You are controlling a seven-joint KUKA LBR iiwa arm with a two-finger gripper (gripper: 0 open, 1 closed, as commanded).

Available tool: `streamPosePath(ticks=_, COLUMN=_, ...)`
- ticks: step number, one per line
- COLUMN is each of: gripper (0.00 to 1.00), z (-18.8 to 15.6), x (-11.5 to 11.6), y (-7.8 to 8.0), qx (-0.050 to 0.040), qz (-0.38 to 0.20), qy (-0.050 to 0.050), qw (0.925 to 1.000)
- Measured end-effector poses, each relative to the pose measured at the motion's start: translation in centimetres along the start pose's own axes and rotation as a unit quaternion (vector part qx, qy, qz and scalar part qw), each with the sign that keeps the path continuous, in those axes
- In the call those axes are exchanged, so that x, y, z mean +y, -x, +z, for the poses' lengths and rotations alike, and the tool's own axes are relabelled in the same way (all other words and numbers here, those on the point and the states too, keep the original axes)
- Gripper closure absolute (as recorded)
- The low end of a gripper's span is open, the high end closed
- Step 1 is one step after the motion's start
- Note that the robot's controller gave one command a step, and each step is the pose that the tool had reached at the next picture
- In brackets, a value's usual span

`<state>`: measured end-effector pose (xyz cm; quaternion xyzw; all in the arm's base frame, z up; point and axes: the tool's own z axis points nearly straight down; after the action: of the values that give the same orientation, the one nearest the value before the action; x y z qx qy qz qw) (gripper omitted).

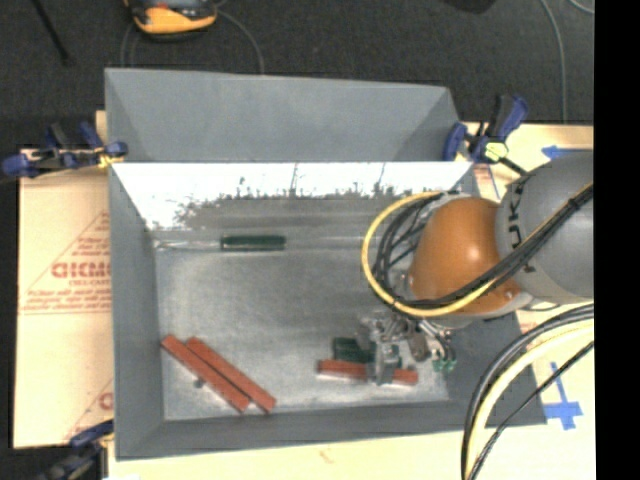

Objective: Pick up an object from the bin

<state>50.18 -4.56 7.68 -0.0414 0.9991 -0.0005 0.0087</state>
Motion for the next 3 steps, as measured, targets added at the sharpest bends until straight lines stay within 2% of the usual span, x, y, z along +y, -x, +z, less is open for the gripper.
streamPosePath(ticks=1, gripper=1.0, z=0.0, x=0.0, y=0.0, qx=0.0, qz=0.0, qy=0.0, qw=1.0)
streamPosePath(ticks=2, gripper=1.0, z=-2.5, x=2.4, y=0.2, qx=0.0074, qz=-0.038, qy=0.0, qw=0.9993)
streamPosePath(ticks=3, gripper=1.0, z=-8.1, x=1.6, y=-0.4, qx=0.0097, qz=-0.081, qy=0.003, qw=0.9967)
